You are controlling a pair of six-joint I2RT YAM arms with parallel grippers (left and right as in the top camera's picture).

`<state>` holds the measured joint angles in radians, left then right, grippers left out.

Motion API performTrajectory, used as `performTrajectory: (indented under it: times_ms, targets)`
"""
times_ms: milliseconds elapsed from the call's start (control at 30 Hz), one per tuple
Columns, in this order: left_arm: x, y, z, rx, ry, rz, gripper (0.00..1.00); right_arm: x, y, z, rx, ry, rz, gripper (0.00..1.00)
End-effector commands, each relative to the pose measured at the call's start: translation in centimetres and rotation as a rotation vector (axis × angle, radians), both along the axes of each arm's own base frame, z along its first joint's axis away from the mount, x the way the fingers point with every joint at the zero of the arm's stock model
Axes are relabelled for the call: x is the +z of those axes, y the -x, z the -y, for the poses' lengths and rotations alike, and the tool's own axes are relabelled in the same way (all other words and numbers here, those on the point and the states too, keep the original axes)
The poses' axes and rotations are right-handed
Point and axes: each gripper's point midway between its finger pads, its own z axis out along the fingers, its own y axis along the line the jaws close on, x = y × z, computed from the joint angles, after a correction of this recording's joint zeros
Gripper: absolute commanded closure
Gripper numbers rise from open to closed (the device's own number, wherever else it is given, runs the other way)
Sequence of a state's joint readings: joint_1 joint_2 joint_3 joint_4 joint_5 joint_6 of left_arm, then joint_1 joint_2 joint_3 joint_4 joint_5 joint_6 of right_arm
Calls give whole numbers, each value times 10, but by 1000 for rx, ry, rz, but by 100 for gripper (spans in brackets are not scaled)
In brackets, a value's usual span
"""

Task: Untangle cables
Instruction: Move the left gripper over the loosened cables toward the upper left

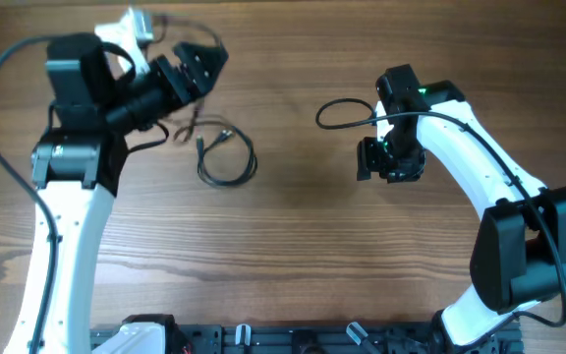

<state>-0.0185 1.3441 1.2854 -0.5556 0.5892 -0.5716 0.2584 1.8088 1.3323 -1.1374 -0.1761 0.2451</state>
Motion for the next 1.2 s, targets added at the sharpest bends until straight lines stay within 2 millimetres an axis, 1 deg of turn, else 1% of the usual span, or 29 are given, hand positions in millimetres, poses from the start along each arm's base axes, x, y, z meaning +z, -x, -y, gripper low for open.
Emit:
performTrajectory:
  times_ms: [0,33,67,133,200,267,300,333,400,433,467,533,600,700,867,1000,1167]
  targets:
    - [-67,-9,-32,129,-172,-183,0,5,-1,-3,8,-14,17,37]
    - [-78,-7,-33,129,-180,-223,0,5,-1,-3,8,-14,17,37]
    - [-97,-3,-33,123,-186,-300,0,5,-1,-3,8,-14,17,37]
    - [-115,2,-33,116,-192,-373,1,5,-1,-2,8,-14,16,37]
    - [-141,15,-26,82,-210,-489,4,5,-1,-3,8,-14,17,37]
    - [-154,23,-15,28,-237,-532,4,5,-1,-3,8,-14,18,37]
    - [-159,26,-9,-3,-252,-542,6,5,-1,-3,8,-14,18,37]
    - [-163,29,-1,-38,-269,-542,6,5,-1,-3,7,-14,18,37]
    - [-172,34,18,-117,-320,-533,10,5,-1,-3,8,-14,17,37]
    - [-179,35,23,-133,-370,-534,12,5,-1,-3,8,-14,17,37]
    - [-185,36,25,-131,-415,-536,14,5,-1,-3,7,-14,17,37]
    - [-194,36,28,-131,-495,-532,17,5,-1,-3,7,-14,17,37]
    - [-202,34,32,-128,-569,-515,18,5,-1,-3,8,-14,17,37]
    - [-211,26,38,-126,-619,-486,20,5,-1,-2,8,-14,16,37]
    - [-223,13,49,-131,-616,-450,25,5,0,-2,8,-13,13,37]
    - [-233,7,51,-132,-617,-451,28,5,0,-2,8,-13,14,37]
    - [-241,3,53,-114,-605,-460,30,5,0,-2,8,-13,14,37]
